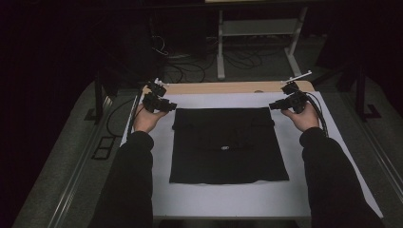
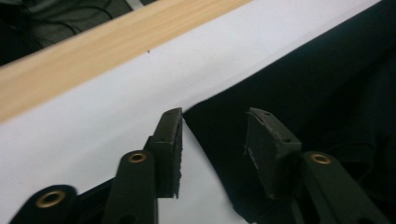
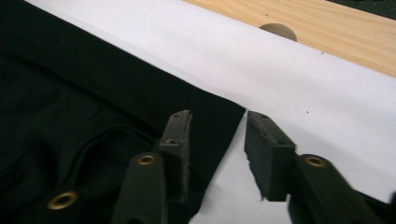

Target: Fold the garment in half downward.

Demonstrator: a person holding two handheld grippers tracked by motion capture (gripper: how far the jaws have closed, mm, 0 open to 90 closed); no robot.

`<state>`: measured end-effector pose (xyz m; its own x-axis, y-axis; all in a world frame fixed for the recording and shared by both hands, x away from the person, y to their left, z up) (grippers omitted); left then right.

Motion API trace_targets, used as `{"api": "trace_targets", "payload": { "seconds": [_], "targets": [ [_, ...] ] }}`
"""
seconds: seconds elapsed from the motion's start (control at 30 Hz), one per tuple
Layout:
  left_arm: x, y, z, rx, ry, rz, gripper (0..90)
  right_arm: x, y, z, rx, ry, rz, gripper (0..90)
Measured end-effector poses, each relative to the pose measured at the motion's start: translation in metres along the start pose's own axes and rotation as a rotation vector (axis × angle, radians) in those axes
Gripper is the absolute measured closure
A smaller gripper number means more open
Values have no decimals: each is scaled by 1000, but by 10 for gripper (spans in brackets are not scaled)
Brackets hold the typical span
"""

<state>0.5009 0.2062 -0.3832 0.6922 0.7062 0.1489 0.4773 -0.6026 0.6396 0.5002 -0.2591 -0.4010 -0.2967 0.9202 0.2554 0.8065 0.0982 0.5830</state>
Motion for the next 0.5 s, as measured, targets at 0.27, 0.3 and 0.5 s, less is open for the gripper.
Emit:
{"api": "trace_targets", "payload": {
  "seconds": [0.27, 0.3, 0.5],
  "targets": [
    [4, -3, -11, -93, -61, -54, 308, -3, 1, -11, -16, 56, 29, 347],
    [4, -3, -12, -102, -80, -55, 280, -3, 1, -13, -23, 64, 28, 314],
    [0, -6, -14, -141, -138, -50, 69, 2, -1, -21, -50, 87, 11, 132]
  ]
}}
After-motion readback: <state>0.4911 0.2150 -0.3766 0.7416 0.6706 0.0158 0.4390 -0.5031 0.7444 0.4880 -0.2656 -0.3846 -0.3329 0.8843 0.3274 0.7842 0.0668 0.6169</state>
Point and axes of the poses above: each handheld gripper's, and its own axes: z roughly forward along the jaws, y roughly out of its top, x roughly to its left, the point moved 2 cm from there along z, roughly forward along the jaws, and after that the axes turned 13 degrees about z, right-handed, at the moved point
